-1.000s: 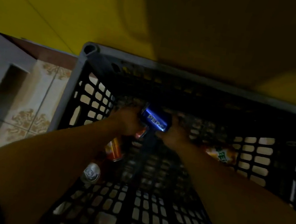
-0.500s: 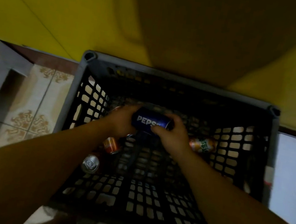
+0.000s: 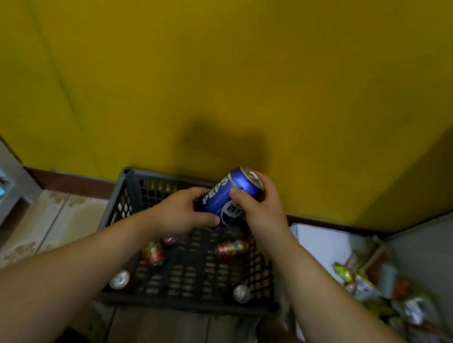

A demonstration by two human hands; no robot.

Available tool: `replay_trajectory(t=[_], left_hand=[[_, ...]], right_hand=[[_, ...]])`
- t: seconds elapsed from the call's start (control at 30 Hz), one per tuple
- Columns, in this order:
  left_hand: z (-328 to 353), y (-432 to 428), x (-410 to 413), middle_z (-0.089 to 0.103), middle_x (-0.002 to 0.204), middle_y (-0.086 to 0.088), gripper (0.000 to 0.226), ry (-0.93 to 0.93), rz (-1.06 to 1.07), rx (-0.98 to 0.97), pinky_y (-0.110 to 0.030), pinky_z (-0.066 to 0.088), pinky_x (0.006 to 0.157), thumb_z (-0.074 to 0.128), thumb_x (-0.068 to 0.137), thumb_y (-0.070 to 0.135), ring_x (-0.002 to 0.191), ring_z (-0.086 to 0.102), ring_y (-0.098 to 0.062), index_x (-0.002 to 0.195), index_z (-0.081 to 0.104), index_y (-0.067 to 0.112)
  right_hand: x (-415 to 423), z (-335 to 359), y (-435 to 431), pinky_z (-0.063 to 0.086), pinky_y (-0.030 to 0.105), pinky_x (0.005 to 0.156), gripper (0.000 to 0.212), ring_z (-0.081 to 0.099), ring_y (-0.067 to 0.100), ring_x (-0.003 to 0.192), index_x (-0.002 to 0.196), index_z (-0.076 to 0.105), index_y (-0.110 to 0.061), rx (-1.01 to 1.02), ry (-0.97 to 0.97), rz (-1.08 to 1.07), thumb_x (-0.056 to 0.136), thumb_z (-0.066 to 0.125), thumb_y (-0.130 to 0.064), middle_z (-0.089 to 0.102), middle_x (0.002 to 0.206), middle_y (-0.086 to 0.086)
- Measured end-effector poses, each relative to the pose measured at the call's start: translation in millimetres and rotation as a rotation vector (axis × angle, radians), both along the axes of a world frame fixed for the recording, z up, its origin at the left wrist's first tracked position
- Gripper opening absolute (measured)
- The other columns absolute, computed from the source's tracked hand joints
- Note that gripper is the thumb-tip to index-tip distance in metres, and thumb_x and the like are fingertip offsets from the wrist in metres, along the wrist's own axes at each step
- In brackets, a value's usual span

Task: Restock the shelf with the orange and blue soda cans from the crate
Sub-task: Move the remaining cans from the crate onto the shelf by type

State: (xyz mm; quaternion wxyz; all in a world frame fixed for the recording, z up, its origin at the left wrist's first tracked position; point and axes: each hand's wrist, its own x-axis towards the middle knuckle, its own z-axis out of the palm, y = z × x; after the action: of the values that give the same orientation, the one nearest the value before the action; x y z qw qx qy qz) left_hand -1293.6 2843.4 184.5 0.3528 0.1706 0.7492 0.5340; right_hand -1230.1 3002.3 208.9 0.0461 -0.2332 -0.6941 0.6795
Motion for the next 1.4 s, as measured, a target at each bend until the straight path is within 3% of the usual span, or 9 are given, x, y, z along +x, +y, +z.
replay_trajectory(t=[0.1, 0.2, 0.33, 0.43, 0.7, 0.97, 1.1, 1.23, 1.4], left_hand=[[61.7, 20.9, 33.4, 0.064, 0.106, 0.008, 0.049, 0.113, -0.065, 0.079, -0.012, 0.049, 0.081, 0.079, 0.075, 0.010, 0.094, 0.061, -0.001, 0.108, 0.050, 0.030], [117.4, 44.0, 67.8, 0.059, 0.093, 0.015, 0.054, 0.202, -0.074, 0.168, -0.002, 0.044, 0.065, 0.079, 0.070, 0.001, 0.082, 0.059, 0.000, 0.108, 0.050, 0.024], [170.1, 69.0, 106.9, 0.064, 0.106, 0.006, 0.067, 0.198, -0.125, 0.292, -0.015, 0.049, 0.082, 0.080, 0.057, 0.016, 0.095, 0.062, -0.007, 0.118, 0.051, 0.016], [197.2, 94.5, 138.8, 0.064, 0.108, 0.005, 0.053, 0.176, -0.223, 0.353, -0.029, 0.052, 0.087, 0.080, 0.067, 0.007, 0.099, 0.063, -0.013, 0.109, 0.053, 0.025], [247.9, 186.3, 225.6, 0.062, 0.114, 0.008, 0.053, 0.268, -0.538, 0.399, -0.038, 0.048, 0.099, 0.078, 0.074, 0.008, 0.110, 0.060, -0.015, 0.113, 0.050, 0.030], [264.8, 276.4, 329.4, 0.059, 0.124, 0.004, 0.065, 0.387, -0.892, 0.325, -0.036, 0.045, 0.101, 0.079, 0.073, 0.023, 0.114, 0.056, -0.014, 0.129, 0.046, 0.026], [257.9, 303.9, 379.7, 0.041, 0.147, 0.003, 0.085, 0.640, -1.013, 0.262, -0.038, 0.036, 0.109, 0.075, 0.076, 0.041, 0.133, 0.041, -0.016, 0.146, 0.031, 0.023], [245.3, 319.5, 417.2, 0.022, 0.157, 0.000, 0.074, 1.218, -1.107, 0.099, -0.043, 0.012, 0.117, 0.042, 0.089, 0.063, 0.144, 0.019, -0.019, 0.150, 0.024, 0.025], [232.7, 328.6, 448.6, 0.011, 0.160, 0.003, 0.072, 1.313, -1.171, -0.034, -0.052, 0.001, 0.117, 0.022, 0.090, 0.069, 0.147, 0.006, -0.020, 0.150, 0.018, 0.030]], right_hand=[[29.2, 61.0, 8.9, 0.055, 0.021, 0.067, 0.039, 0.066, 0.009, 0.084, 0.114, 0.052, -0.020, 0.086, 0.085, -0.114, 0.082, 0.075, -0.020, 0.066, 0.100, -0.003], [62.7, 116.4, 19.4, 0.057, 0.040, 0.082, 0.042, 0.068, 0.020, 0.095, 0.115, 0.053, -0.021, 0.161, 0.140, -0.191, 0.081, 0.075, -0.033, 0.068, 0.107, 0.004], [122.3, 177.6, 43.0, 0.056, 0.041, 0.080, 0.042, 0.066, 0.021, 0.096, 0.120, 0.050, -0.021, 0.152, 0.208, -0.163, 0.084, 0.072, -0.015, 0.066, 0.108, 0.005], [172.6, 209.7, 59.6, 0.058, 0.043, 0.080, 0.053, 0.067, 0.022, 0.097, 0.125, 0.048, -0.021, 0.217, 0.226, -0.222, 0.080, 0.075, -0.012, 0.065, 0.110, 0.005], [291.1, 256.0, 117.4, 0.057, 0.045, 0.088, 0.064, 0.067, 0.021, 0.099, 0.124, 0.049, -0.029, 0.414, 0.247, -0.506, 0.069, 0.082, -0.025, 0.065, 0.111, 0.002], [421.5, 270.4, 153.9, 0.055, 0.040, 0.092, 0.063, 0.061, 0.017, 0.105, 0.127, 0.044, -0.030, 0.477, 0.219, -0.832, 0.075, 0.079, -0.017, 0.059, 0.117, -0.002], [487.5, 275.1, 154.2, 0.050, 0.032, 0.090, 0.070, 0.057, 0.015, 0.105, 0.137, 0.039, -0.025, 0.546, 0.127, -0.978, 0.078, 0.077, -0.018, 0.055, 0.110, -0.009], [540.5, 269.7, 150.0, 0.046, 0.032, 0.086, 0.070, 0.057, 0.018, 0.107, 0.137, 0.039, -0.027, 0.577, 0.054, -1.095, 0.078, 0.077, -0.016, 0.054, 0.106, -0.010], [576.6, 257.9, 144.5, 0.045, 0.034, 0.094, 0.077, 0.054, 0.016, 0.108, 0.143, 0.035, -0.027, 0.568, 0.020, -1.171, 0.079, 0.076, -0.014, 0.052, 0.112, -0.009]])
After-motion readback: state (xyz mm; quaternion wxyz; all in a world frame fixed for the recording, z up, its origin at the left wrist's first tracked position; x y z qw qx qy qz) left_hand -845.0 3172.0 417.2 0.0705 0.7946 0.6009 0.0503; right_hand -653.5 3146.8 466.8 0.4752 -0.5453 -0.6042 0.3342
